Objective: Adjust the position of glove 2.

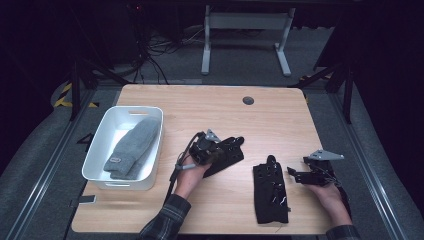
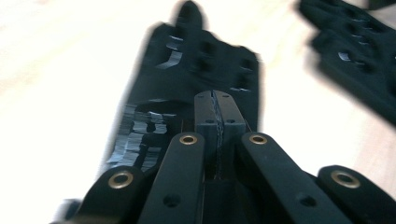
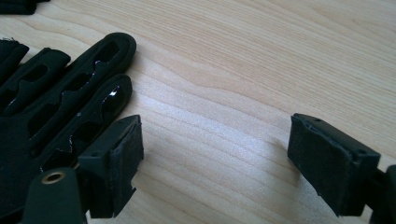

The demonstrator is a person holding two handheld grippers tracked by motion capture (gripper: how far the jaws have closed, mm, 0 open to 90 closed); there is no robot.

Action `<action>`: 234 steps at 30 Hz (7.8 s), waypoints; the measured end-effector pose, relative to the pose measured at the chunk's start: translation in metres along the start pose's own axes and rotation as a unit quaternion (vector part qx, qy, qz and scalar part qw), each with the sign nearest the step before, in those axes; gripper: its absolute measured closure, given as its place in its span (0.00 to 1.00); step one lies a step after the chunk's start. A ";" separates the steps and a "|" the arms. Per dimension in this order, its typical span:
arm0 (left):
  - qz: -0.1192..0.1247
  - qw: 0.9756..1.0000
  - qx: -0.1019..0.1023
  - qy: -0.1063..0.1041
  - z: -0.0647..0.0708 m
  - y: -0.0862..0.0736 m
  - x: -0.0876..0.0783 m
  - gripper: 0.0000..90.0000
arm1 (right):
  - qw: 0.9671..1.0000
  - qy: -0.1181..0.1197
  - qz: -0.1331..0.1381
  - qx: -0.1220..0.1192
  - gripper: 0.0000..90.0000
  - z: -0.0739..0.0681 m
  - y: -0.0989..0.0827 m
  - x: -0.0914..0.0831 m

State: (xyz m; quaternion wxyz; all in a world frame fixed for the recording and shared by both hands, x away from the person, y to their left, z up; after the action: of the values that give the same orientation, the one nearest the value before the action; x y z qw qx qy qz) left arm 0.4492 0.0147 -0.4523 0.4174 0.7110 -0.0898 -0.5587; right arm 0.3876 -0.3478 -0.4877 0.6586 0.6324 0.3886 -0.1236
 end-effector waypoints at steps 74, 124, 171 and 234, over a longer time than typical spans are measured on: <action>-0.034 0.998 -0.026 -0.039 0.023 -0.059 -0.018 0.87 | 1.000 0.001 -0.001 -0.001 0.20 -0.001 0.000 0.000; 0.036 0.987 -0.096 -0.123 0.025 -0.047 -0.045 0.97 | 0.971 0.208 -0.087 -0.084 1.00 -0.096 -0.013 -0.015; 0.069 0.984 -0.075 -0.148 0.029 -0.020 -0.050 0.97 | 0.956 0.244 -0.069 -0.146 1.00 -0.171 0.021 0.046; -0.010 0.997 -0.070 0.002 -0.007 -0.046 -0.028 0.91 | 0.999 0.036 -0.001 -0.026 0.32 -0.018 0.013 0.009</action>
State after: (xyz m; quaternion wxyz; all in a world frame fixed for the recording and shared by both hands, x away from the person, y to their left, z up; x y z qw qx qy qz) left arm 0.4297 0.0643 -0.4641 0.4608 0.6816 -0.0424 -0.5667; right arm 0.3963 -0.3260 -0.4824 0.6602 0.6187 0.4159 -0.0919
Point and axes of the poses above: each handheld gripper's, and its own axes: x roughly forward along the jaws, y roughly out of its top, z roughly to its right, the point moved 3 cm from there along x, roughly forward along the jaws, and after that the axes turned 10 degrees about x, right-handed, at the moved point
